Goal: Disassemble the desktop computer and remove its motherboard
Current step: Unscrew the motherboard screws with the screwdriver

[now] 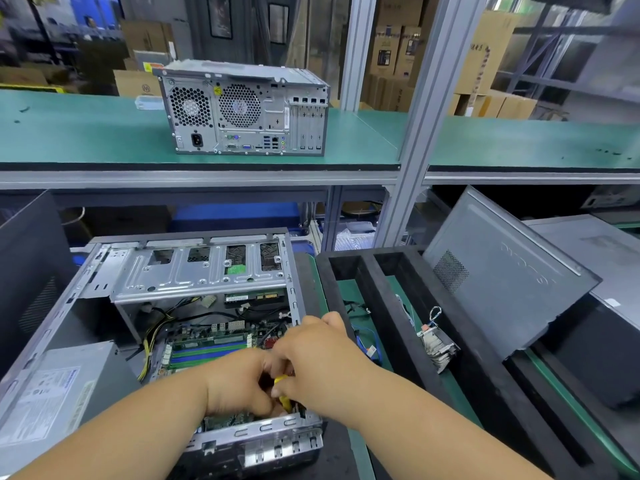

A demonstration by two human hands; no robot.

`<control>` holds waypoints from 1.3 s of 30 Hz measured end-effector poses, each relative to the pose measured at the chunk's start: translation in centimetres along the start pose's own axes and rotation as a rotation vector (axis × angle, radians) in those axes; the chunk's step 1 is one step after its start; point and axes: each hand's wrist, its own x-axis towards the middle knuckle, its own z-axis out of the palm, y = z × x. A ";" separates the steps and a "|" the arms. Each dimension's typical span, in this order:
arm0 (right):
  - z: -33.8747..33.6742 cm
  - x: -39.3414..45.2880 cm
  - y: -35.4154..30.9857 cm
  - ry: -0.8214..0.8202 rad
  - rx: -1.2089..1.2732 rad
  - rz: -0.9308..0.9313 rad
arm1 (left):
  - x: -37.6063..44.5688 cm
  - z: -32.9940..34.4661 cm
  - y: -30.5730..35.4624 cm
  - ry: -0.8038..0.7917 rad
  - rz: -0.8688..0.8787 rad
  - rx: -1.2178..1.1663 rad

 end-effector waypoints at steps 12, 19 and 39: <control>0.1 0.3 0.7 0.015 0.120 0.027 | 0.6 0.1 -0.6 -0.024 -0.012 -0.010; 0.9 0.9 0.5 0.050 0.009 0.088 | 0.8 0.0 -1.5 -0.052 0.039 -0.086; 0.2 0.4 -0.9 0.010 0.018 0.083 | 0.9 -0.4 -2.0 -0.072 0.025 0.012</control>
